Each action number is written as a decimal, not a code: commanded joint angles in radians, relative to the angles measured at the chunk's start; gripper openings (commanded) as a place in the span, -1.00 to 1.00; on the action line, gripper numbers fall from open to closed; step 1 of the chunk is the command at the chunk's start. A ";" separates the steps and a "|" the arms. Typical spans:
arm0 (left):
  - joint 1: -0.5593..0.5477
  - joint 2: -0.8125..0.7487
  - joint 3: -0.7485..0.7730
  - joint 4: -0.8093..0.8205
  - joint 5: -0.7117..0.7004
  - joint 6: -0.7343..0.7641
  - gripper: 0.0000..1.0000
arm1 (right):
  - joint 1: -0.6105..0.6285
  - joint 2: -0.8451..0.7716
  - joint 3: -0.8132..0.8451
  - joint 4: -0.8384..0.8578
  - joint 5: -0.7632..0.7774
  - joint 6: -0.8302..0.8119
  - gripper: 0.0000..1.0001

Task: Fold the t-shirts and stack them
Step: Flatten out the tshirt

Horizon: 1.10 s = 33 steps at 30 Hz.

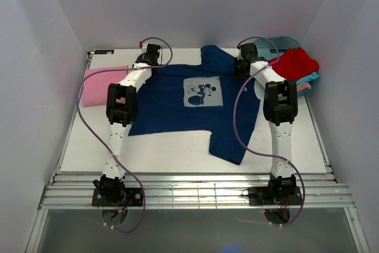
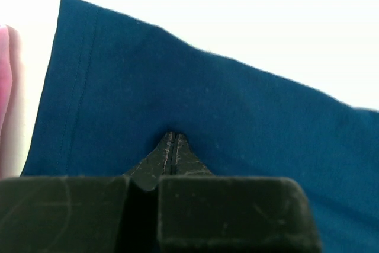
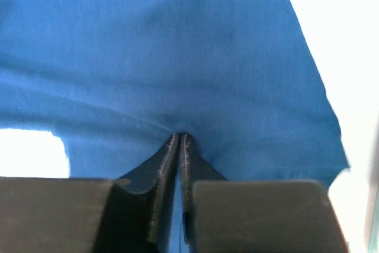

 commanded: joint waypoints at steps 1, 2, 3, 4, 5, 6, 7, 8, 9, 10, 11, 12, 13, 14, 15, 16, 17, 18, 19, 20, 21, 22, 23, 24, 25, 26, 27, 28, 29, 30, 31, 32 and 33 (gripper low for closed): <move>0.008 -0.132 -0.037 0.012 0.052 0.037 -1.00 | -0.010 -0.146 -0.143 0.085 -0.009 -0.047 -0.65; 0.003 -0.185 -0.040 0.018 0.055 0.040 -0.89 | -0.010 -0.189 -0.219 0.113 -0.006 -0.055 -0.58; 0.002 -0.216 -0.045 0.030 0.052 0.043 -0.75 | -0.008 -0.273 -0.259 0.165 -0.001 -0.058 -0.52; -0.001 -0.247 -0.053 0.039 0.051 0.047 -0.65 | -0.008 -0.315 -0.298 0.188 0.009 -0.061 -0.40; -0.007 -0.276 -0.079 0.048 0.049 0.053 -0.58 | -0.007 -0.358 -0.333 0.205 0.011 -0.064 -0.35; -0.011 -0.340 -0.097 0.062 0.040 0.055 -0.36 | -0.004 -0.433 -0.393 0.224 0.017 -0.064 -0.29; -0.015 -0.373 -0.121 0.070 0.038 0.055 -0.26 | 0.001 -0.463 -0.413 0.219 0.026 -0.061 -0.23; -0.026 -0.405 -0.182 0.075 0.035 0.055 -0.20 | 0.007 -0.490 -0.431 0.212 0.026 -0.056 -0.22; -0.031 -0.436 -0.218 0.082 0.013 0.054 -0.14 | 0.011 -0.536 -0.448 0.199 0.025 -0.040 -0.22; -0.038 -0.495 -0.261 0.087 0.000 0.052 -0.12 | 0.016 -0.555 -0.479 0.160 0.022 -0.027 -0.22; -0.049 -0.523 -0.305 0.087 -0.007 0.047 -0.12 | 0.030 -0.575 -0.497 0.140 0.019 -0.012 -0.22; -0.054 -0.549 -0.400 0.082 -0.014 0.043 -0.12 | 0.036 -0.613 -0.520 0.124 0.016 0.002 -0.23; -0.058 -0.596 -0.448 0.069 -0.027 0.012 -0.13 | 0.045 -0.630 -0.577 0.091 0.010 0.029 -0.24; -0.066 -0.618 -0.497 0.053 -0.031 -0.011 -0.15 | 0.070 -0.650 -0.608 0.078 0.010 0.042 -0.24; -0.066 -0.637 -0.596 0.017 -0.032 -0.038 -0.17 | 0.085 -0.691 -0.641 0.066 0.011 0.051 -0.25; -0.069 -0.657 -0.649 0.000 -0.034 -0.067 -0.20 | 0.105 -0.713 -0.677 0.058 0.029 0.059 -0.25; -0.067 -0.690 -0.701 -0.011 -0.034 -0.124 -0.25 | 0.151 -0.736 -0.751 0.052 0.045 0.077 -0.25; -0.069 -0.706 -0.793 -0.039 -0.035 -0.155 -0.25 | 0.175 -0.783 -0.784 0.046 0.068 0.085 -0.24; -0.067 -0.716 -0.829 -0.062 -0.041 -0.182 -0.24 | 0.203 -0.805 -0.816 0.041 0.107 0.095 -0.23; -0.067 -0.735 -0.861 -0.080 -0.049 -0.236 -0.18 | 0.255 -0.828 -0.874 0.023 0.126 0.118 -0.22; -0.069 -0.740 -0.888 -0.106 -0.046 -0.255 -0.16 | 0.280 -0.872 -0.899 0.011 0.144 0.134 -0.21; -0.067 -0.746 -0.934 -0.128 -0.049 -0.273 -0.14 | 0.306 -0.895 -0.925 0.000 0.178 0.151 -0.19; -0.069 -0.753 -0.954 -0.142 -0.060 -0.310 -0.14 | 0.353 -0.920 -0.951 -0.009 0.190 0.168 -0.17; -0.067 -0.772 -0.974 -0.158 -0.066 -0.322 -0.12 | 0.376 -0.969 -1.005 -0.025 0.204 0.197 -0.15; -0.067 -0.781 -0.993 -0.166 -0.075 -0.334 -0.11 | 0.398 -0.993 -1.031 -0.034 0.227 0.215 -0.15; -0.069 -0.790 -1.023 -0.175 -0.083 -0.347 -0.11 | 0.433 -1.019 -1.056 -0.041 0.236 0.233 -0.14; -0.067 -0.811 -1.034 -0.185 -0.093 -0.367 -0.10 | 0.445 -1.070 -1.103 -0.049 0.244 0.269 -0.14; -0.067 -0.821 -1.047 -0.186 -0.096 -0.373 -0.10 | 0.456 -1.093 -1.123 -0.067 0.246 0.286 -0.14; -0.069 -0.830 -1.068 -0.188 -0.101 -0.377 -0.09 | 0.475 -1.116 -1.143 -0.078 0.249 0.303 -0.14; -0.067 -0.839 -1.076 -0.195 -0.115 -0.391 -0.09 | 0.482 -1.157 -1.180 -0.084 0.249 0.327 -0.14; -0.067 -0.850 -1.080 -0.202 -0.119 -0.397 -0.09 | 0.490 -1.177 -1.195 -0.100 0.253 0.338 -0.14; -0.066 -0.856 -1.087 -0.208 -0.126 -0.402 -0.09 | 0.498 -1.194 -1.209 -0.107 0.255 0.346 -0.14; -0.066 -0.861 -1.096 -0.221 -0.132 -0.410 -0.08 | 0.502 -1.220 -1.221 -0.118 0.257 0.353 -0.14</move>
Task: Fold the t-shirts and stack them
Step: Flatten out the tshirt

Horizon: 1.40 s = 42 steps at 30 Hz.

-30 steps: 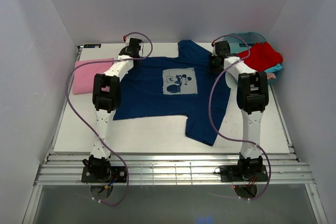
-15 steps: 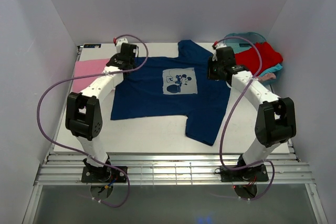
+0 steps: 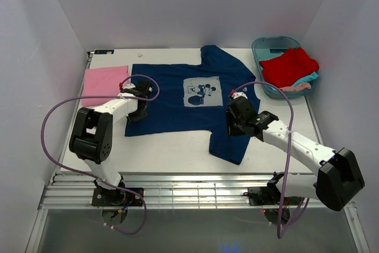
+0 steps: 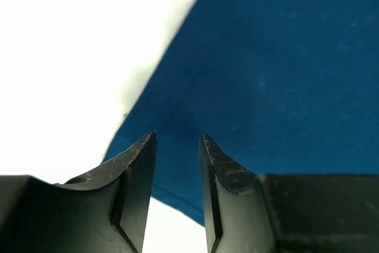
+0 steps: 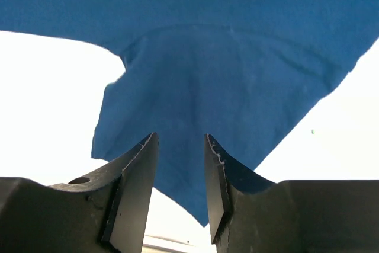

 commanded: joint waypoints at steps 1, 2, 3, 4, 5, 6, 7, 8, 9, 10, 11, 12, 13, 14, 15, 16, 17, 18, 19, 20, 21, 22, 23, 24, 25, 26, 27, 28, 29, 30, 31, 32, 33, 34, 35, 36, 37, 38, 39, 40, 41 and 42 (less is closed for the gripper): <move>0.005 -0.079 -0.022 -0.038 -0.058 -0.068 -0.08 | 0.019 -0.062 -0.051 -0.059 0.053 0.088 -0.14; 0.005 -0.087 -0.028 -0.044 -0.060 -0.074 -0.08 | 0.025 -0.072 -0.057 -0.070 0.054 0.092 -0.14; 0.003 -0.094 -0.042 -0.054 -0.063 -0.080 -0.09 | 0.028 -0.091 -0.065 -0.078 0.057 0.096 -0.14; 0.005 -0.104 -0.053 -0.055 -0.060 -0.091 -0.09 | 0.031 -0.097 -0.077 -0.084 0.062 0.100 -0.14; 0.005 -0.130 -0.064 -0.055 -0.058 -0.097 -0.08 | 0.037 -0.105 -0.082 -0.096 0.064 0.102 -0.14; 0.005 -0.143 -0.077 -0.057 -0.058 -0.104 -0.09 | 0.039 -0.117 -0.086 -0.102 0.064 0.103 -0.14; 0.003 -0.157 -0.108 -0.055 -0.057 -0.112 -0.09 | 0.041 -0.122 -0.088 -0.108 0.067 0.108 -0.14; 0.003 -0.180 -0.123 -0.055 -0.051 -0.130 -0.08 | 0.044 -0.125 -0.092 -0.114 0.068 0.115 -0.14; 0.003 -0.188 -0.137 -0.052 -0.043 -0.138 -0.08 | 0.045 -0.132 -0.094 -0.125 0.070 0.120 -0.14; 0.003 -0.196 -0.163 -0.052 -0.034 -0.146 -0.08 | 0.047 -0.135 -0.095 -0.128 0.071 0.125 -0.14; 0.005 -0.208 -0.179 -0.051 -0.023 -0.166 -0.08 | 0.053 -0.140 -0.101 -0.134 0.071 0.134 -0.14; 0.005 -0.216 -0.194 -0.045 -0.020 -0.173 -0.08 | 0.056 -0.149 -0.106 -0.137 0.073 0.138 -0.14; 0.005 -0.223 -0.208 -0.031 -0.017 -0.180 -0.08 | 0.057 -0.152 -0.109 -0.141 0.071 0.142 -0.14; 0.005 -0.231 -0.235 -0.028 -0.018 -0.186 -0.08 | 0.063 -0.157 -0.114 -0.142 0.071 0.146 -0.14; 0.005 -0.248 -0.246 -0.011 -0.014 -0.192 -0.08 | 0.067 -0.164 -0.120 -0.151 0.073 0.154 -0.14; 0.005 -0.257 -0.258 -0.003 -0.012 -0.195 -0.09 | 0.068 -0.168 -0.123 -0.151 0.076 0.157 -0.14; 0.006 -0.265 -0.278 0.003 -0.011 -0.196 -0.08 | 0.073 -0.172 -0.128 -0.156 0.077 0.161 -0.14; 0.005 -0.275 -0.288 0.024 -0.002 -0.193 -0.08 | 0.074 -0.181 -0.134 -0.159 0.077 0.168 -0.14; 0.006 -0.277 -0.304 0.035 0.000 -0.193 -0.08 | 0.076 -0.186 -0.135 -0.160 0.079 0.171 -0.14; 0.006 -0.280 -0.312 0.046 0.002 -0.190 -0.08 | 0.077 -0.191 -0.138 -0.160 0.077 0.174 -0.14; 0.006 -0.282 -0.323 0.072 -0.001 -0.190 -0.08 | 0.079 -0.197 -0.140 -0.160 0.079 0.175 -0.14; 0.006 -0.286 -0.332 0.083 -0.004 -0.184 -0.08 | 0.079 -0.200 -0.143 -0.160 0.079 0.175 -0.14; 0.006 -0.291 -0.341 0.089 -0.008 -0.186 -0.08 | 0.082 -0.200 -0.144 -0.160 0.080 0.177 -0.14; 0.006 -0.298 -0.357 0.104 -0.008 -0.187 -0.08 | 0.083 -0.201 -0.143 -0.164 0.083 0.178 -0.14; 0.006 -0.324 -0.363 0.112 -0.014 -0.189 -0.08 | 0.083 -0.200 -0.141 -0.167 0.090 0.178 -0.14; 0.008 -0.343 -0.369 0.116 -0.015 -0.192 -0.08 | 0.085 -0.198 -0.140 -0.176 0.094 0.181 -0.14; 0.008 -0.364 -0.383 0.127 -0.017 -0.193 -0.08 | 0.087 -0.198 -0.138 -0.179 0.097 0.183 -0.14; 0.008 -0.387 -0.390 0.133 -0.027 -0.196 -0.08 | 0.088 -0.200 -0.140 -0.180 0.100 0.183 -0.14; 0.008 -0.430 -0.397 0.138 -0.034 -0.198 -0.08 | 0.088 -0.200 -0.140 -0.183 0.100 0.189 -0.14; 0.009 -0.449 -0.407 0.144 -0.040 -0.198 -0.08 | 0.088 -0.201 -0.141 -0.183 0.100 0.189 -0.14; 0.011 -0.466 -0.413 0.152 -0.050 -0.196 -0.08 | 0.088 -0.200 -0.143 -0.183 0.097 0.189 -0.14; 0.014 -0.482 -0.417 0.152 -0.057 -0.190 -0.08 | 0.090 -0.200 -0.144 -0.182 0.097 0.192 -0.14; 0.017 -0.486 -0.418 0.147 -0.061 -0.192 -0.08 | 0.091 -0.198 -0.146 -0.180 0.096 0.192 -0.14; 0.019 -0.489 -0.423 0.147 -0.063 -0.193 -0.08 | 0.091 -0.197 -0.148 -0.179 0.093 0.192 -0.14; 0.022 -0.493 -0.424 0.149 -0.057 -0.190 -0.08 | 0.093 -0.194 -0.146 -0.180 0.091 0.191 -0.14; 0.023 -0.489 -0.427 0.156 -0.051 -0.189 -0.08 | 0.093 -0.189 -0.146 -0.180 0.090 0.194 -0.14; 0.025 -0.480 -0.430 0.158 -0.046 -0.190 -0.07 | 0.094 -0.188 -0.146 -0.180 0.090 0.194 -0.14; 0.025 -0.467 -0.432 0.158 -0.040 -0.190 -0.07 | 0.096 -0.188 -0.146 -0.180 0.090 0.195 -0.14; 0.026 -0.441 -0.432 0.159 -0.037 -0.195 -0.07 | 0.096 -0.189 -0.148 -0.179 0.091 0.197 -0.14; 0.026 -0.428 -0.435 0.161 -0.034 -0.198 -0.07 | 0.097 -0.189 -0.149 -0.180 0.093 0.198 -0.14; 0.026 -0.417 -0.441 0.166 -0.031 -0.200 -0.07 | 0.097 -0.189 -0.149 -0.180 0.094 0.200 -0.14; 0.031 -0.404 -0.441 0.179 -0.020 -0.201 -0.07 | 0.097 -0.189 -0.155 -0.182 0.100 0.203 -0.13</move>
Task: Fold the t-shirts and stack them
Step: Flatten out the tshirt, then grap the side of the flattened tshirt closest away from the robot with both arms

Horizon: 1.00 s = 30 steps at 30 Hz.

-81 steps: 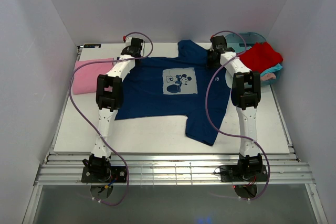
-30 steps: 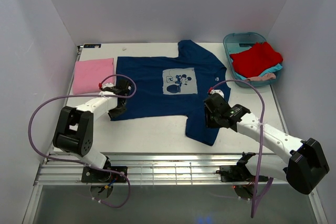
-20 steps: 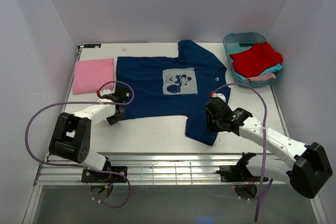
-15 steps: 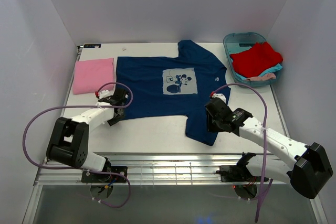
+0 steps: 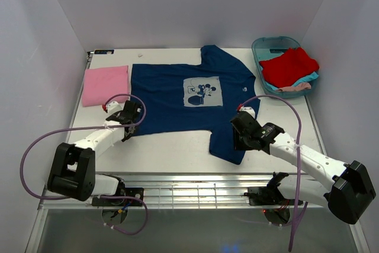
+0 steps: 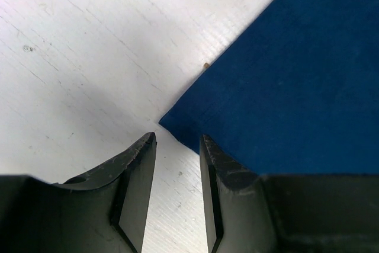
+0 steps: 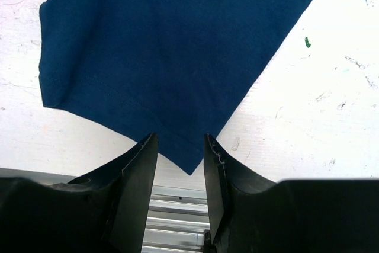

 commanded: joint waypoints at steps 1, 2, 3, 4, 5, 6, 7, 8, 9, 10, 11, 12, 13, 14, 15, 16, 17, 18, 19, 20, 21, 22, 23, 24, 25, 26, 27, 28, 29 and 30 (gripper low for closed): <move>0.011 0.022 -0.019 0.041 0.013 -0.010 -0.07 | 0.009 -0.008 -0.019 -0.011 0.029 0.028 -0.13; 0.011 0.025 -0.024 0.057 0.016 -0.007 -0.07 | 0.009 -0.008 -0.024 -0.011 0.029 0.031 -0.12; 0.013 0.030 -0.024 0.060 0.015 -0.008 -0.07 | 0.009 -0.008 -0.030 -0.011 0.029 0.032 -0.09; 0.014 0.040 -0.022 0.061 0.015 -0.007 -0.07 | 0.010 -0.008 -0.036 -0.017 0.026 0.040 0.03; 0.014 0.047 -0.016 0.064 0.016 -0.004 -0.07 | 0.010 -0.009 -0.037 -0.018 0.026 0.042 0.07; 0.016 0.053 -0.013 0.063 0.016 -0.001 -0.07 | 0.012 -0.011 -0.039 -0.020 0.026 0.045 0.13; 0.017 0.063 -0.012 0.064 0.016 -0.004 -0.07 | 0.013 -0.015 -0.042 -0.021 0.028 0.049 0.14; 0.018 0.067 -0.012 0.067 0.018 -0.001 -0.07 | 0.015 -0.023 -0.044 -0.021 0.028 0.049 0.14; 0.019 0.070 -0.009 0.070 0.019 0.001 -0.07 | 0.015 -0.026 -0.044 -0.020 0.029 0.051 0.15; 0.021 0.074 -0.009 0.071 0.019 -0.001 -0.07 | 0.015 -0.027 -0.044 -0.021 0.029 0.051 0.15; 0.021 0.079 -0.009 0.072 0.019 -0.001 -0.07 | 0.015 -0.029 -0.044 -0.021 0.031 0.051 0.15; 0.019 0.080 -0.007 0.072 0.021 -0.001 -0.07 | 0.015 -0.027 -0.045 -0.024 0.036 0.051 0.16; 0.021 0.083 -0.008 0.071 0.021 -0.001 -0.07 | 0.015 -0.024 -0.044 -0.034 0.054 0.057 0.16; 0.024 0.088 -0.009 0.072 0.024 -0.005 -0.07 | 0.015 -0.017 -0.041 -0.044 0.065 0.074 0.16; 0.024 0.091 -0.007 0.071 0.026 -0.005 -0.07 | 0.015 -0.012 -0.038 -0.073 0.083 0.084 0.16; 0.027 0.094 -0.004 0.066 0.027 -0.007 -0.07 | 0.015 -0.008 -0.033 -0.089 0.088 0.094 0.16; 0.027 0.097 -0.001 0.061 0.027 -0.010 -0.07 | 0.016 0.002 -0.033 -0.101 0.091 0.104 0.16; 0.027 0.100 -0.001 0.055 0.026 -0.013 -0.08 | 0.016 0.005 -0.036 -0.112 0.085 0.118 0.16; 0.028 0.100 0.001 0.051 0.023 -0.016 -0.09 | 0.016 0.009 -0.042 -0.107 0.079 0.123 0.16; 0.028 0.100 0.001 0.048 0.021 -0.019 -0.10 | 0.016 0.014 -0.063 -0.100 0.069 0.126 0.16; 0.027 0.099 0.002 0.044 0.018 -0.022 -0.15 | 0.016 0.017 -0.074 -0.081 0.051 0.128 0.15; 0.028 0.097 0.004 0.041 0.015 -0.024 -0.17 | 0.016 0.020 -0.082 -0.072 0.040 0.129 0.16; 0.030 0.099 0.005 0.037 0.015 -0.022 -0.17 | 0.016 0.031 -0.091 -0.063 0.034 0.131 0.15; 0.030 0.100 0.008 0.032 0.012 -0.022 -0.18 | 0.016 0.035 -0.108 -0.052 0.019 0.134 0.15; 0.028 0.102 0.014 0.028 0.010 -0.024 -0.18 | 0.016 0.040 -0.116 -0.031 0.016 0.135 0.15; 0.030 0.100 0.014 0.021 0.010 -0.022 -0.19 | 0.016 0.046 -0.123 -0.017 0.011 0.135 0.14; 0.030 0.100 0.016 0.020 0.009 -0.019 -0.19 | 0.016 0.048 -0.142 0.000 0.002 0.135 0.14; 0.030 0.097 0.018 0.017 0.007 -0.019 -0.18 | 0.016 0.054 -0.148 0.023 -0.003 0.132 0.13; 0.030 0.094 0.019 0.012 0.007 -0.018 -0.19 | 0.016 0.055 -0.152 0.032 -0.006 0.134 0.13; 0.030 0.093 0.019 0.009 0.007 -0.016 -0.19 | 0.016 0.057 -0.157 0.040 -0.012 0.134 0.13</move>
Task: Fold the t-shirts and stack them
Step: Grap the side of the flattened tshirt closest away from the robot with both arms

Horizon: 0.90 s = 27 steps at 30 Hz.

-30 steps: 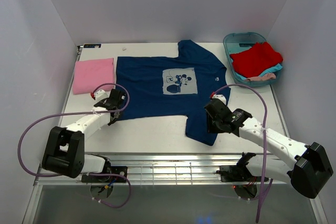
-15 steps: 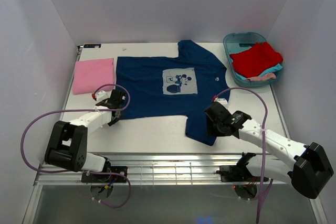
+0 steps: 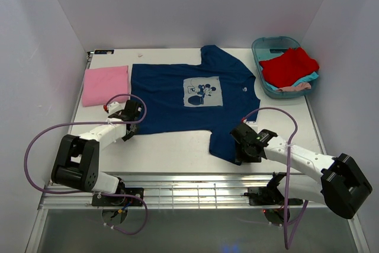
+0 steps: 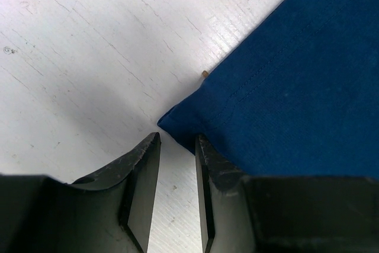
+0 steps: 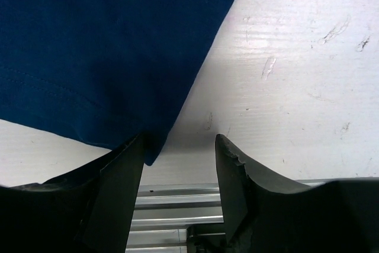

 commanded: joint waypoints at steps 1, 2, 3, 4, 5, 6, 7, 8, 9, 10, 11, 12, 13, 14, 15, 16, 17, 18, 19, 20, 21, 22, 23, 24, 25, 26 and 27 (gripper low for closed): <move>0.007 -0.011 0.016 -0.041 -0.012 -0.004 -0.19 | 0.005 0.003 -0.013 0.071 -0.019 0.022 0.13; 0.007 -0.015 0.015 -0.045 -0.012 -0.004 -0.19 | 0.006 0.001 -0.013 0.073 -0.021 0.020 0.13; 0.005 -0.019 0.013 -0.048 -0.012 -0.005 -0.20 | 0.005 0.003 -0.013 0.077 -0.024 0.018 0.13; 0.007 -0.024 0.013 -0.052 -0.013 -0.005 -0.20 | 0.005 0.003 -0.013 0.079 -0.022 0.018 0.13; 0.005 -0.030 0.011 -0.056 -0.016 -0.008 -0.23 | 0.005 0.003 -0.015 0.083 -0.025 0.017 0.12; 0.007 -0.033 0.013 -0.062 -0.016 -0.008 -0.24 | 0.005 0.003 -0.015 0.085 -0.030 0.015 0.10; 0.005 -0.036 0.014 -0.067 -0.018 -0.012 -0.26 | 0.005 0.004 -0.013 0.084 -0.033 0.014 0.08; 0.005 -0.041 0.015 -0.076 -0.020 -0.013 -0.29 | 0.005 0.003 -0.013 0.087 -0.039 0.011 0.08; 0.007 -0.044 0.015 -0.081 -0.018 -0.015 -0.30 | 0.005 0.000 -0.015 0.091 -0.051 0.011 0.05; 0.007 -0.048 0.015 -0.085 -0.018 -0.015 -0.31 | 0.005 -0.003 -0.015 0.094 -0.061 0.008 0.04; 0.007 -0.053 0.015 -0.090 -0.016 -0.016 -0.31 | 0.005 -0.005 -0.015 0.096 -0.064 0.009 0.03; 0.007 -0.059 0.015 -0.091 -0.016 -0.016 -0.32 | 0.006 -0.005 -0.016 0.097 -0.067 0.012 -0.03; 0.007 -0.062 0.011 -0.091 -0.016 -0.016 -0.34 | 0.006 0.000 -0.021 0.100 -0.070 0.012 -0.09; 0.007 -0.065 0.011 -0.093 -0.016 -0.018 -0.35 | 0.006 0.003 -0.024 0.100 -0.070 0.012 -0.15; 0.007 -0.064 0.010 -0.094 -0.016 -0.016 -0.38 | 0.006 0.007 -0.030 0.097 -0.071 0.014 -0.28; 0.007 -0.062 0.011 -0.095 -0.016 -0.016 -0.40 | 0.006 0.016 -0.033 0.097 -0.073 0.015 -0.34; 0.007 -0.059 0.011 -0.098 -0.016 -0.015 -0.42 | 0.006 0.020 -0.035 0.096 -0.076 0.017 -0.40; 0.007 -0.058 0.013 -0.101 -0.016 -0.015 -0.43 | 0.006 0.021 -0.041 0.094 -0.081 0.017 -0.52; 0.007 -0.054 0.010 -0.099 -0.015 -0.015 -0.47 | 0.008 0.021 -0.042 0.093 -0.081 0.021 -0.58; 0.007 -0.054 0.007 -0.099 -0.016 -0.015 -0.49 | 0.009 0.018 -0.046 0.090 -0.082 0.023 -0.63; 0.007 -0.054 0.007 -0.099 -0.016 -0.015 -0.51 | 0.009 0.014 -0.046 0.087 -0.078 0.025 -0.77; 0.007 -0.054 0.005 -0.099 -0.015 -0.015 -0.56 | 0.011 0.010 -0.044 0.081 -0.076 0.031 -0.84; 0.007 -0.054 0.004 -0.099 -0.015 -0.012 -0.58 | 0.012 0.001 -0.044 0.065 -0.076 0.031 -0.84; 0.007 -0.056 0.004 -0.099 -0.013 -0.010 -0.62 | 0.014 -0.005 -0.042 0.055 -0.076 0.032 -0.85; 0.007 -0.057 0.002 -0.102 -0.013 -0.008 -0.72 | 0.018 -0.019 -0.038 0.030 -0.076 0.037 -0.85; 0.007 -0.058 0.002 -0.101 -0.012 -0.007 -0.77 | 0.021 -0.028 -0.036 0.018 -0.076 0.040 -0.84; 0.007 -0.059 0.002 -0.102 -0.010 -0.007 -0.82 | 0.025 -0.039 -0.036 0.005 -0.079 0.043 -0.85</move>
